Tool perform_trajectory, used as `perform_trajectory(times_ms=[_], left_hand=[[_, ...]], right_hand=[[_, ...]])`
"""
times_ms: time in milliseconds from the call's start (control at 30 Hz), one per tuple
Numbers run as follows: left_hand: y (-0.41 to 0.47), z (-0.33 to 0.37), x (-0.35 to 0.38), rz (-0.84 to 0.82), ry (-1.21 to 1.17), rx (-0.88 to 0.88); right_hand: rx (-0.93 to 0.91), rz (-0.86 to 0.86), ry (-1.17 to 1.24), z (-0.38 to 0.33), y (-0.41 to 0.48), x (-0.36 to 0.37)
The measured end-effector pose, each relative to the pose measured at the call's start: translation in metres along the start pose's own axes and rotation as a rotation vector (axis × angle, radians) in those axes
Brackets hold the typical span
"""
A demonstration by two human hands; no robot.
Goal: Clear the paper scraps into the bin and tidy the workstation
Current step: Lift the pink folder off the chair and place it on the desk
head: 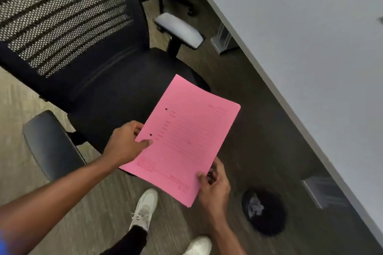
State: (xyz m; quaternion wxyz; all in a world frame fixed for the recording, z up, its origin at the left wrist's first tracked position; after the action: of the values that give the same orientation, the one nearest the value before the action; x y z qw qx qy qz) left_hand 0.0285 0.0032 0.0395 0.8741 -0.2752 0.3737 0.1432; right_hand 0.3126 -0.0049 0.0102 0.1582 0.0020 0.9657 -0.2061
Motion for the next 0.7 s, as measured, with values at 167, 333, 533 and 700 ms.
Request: perform_trajectory(times_ms=[167, 333, 533, 700], left_hand=[[-0.046, 0.024, -0.002, 0.009, 0.003, 0.022], [-0.091, 0.059, -0.005, -0.017, -0.051, 0.03], [-0.14, 0.105, 0.003, -0.041, -0.095, 0.087], [-0.173, 0.15, 0.007, -0.083, -0.117, 0.147]], right_hand=[[-0.013, -0.009, -0.035, -0.013, -0.024, -0.04], [-0.03, 0.006, -0.079, -0.021, -0.051, -0.086], [0.007, 0.037, -0.106, -0.042, -0.083, -0.149], [0.017, 0.083, -0.107, -0.062, -0.104, -0.201]])
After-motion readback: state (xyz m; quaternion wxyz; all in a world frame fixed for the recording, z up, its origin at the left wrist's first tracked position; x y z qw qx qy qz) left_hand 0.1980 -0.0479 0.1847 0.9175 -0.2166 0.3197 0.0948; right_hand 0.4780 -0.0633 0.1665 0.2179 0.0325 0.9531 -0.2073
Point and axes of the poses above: each hand's wrist, its own y-axis towards the middle knuckle, its own x-axis out of the palm, z = x × y, the point moved 1 cm from there along y, towards the middle knuckle
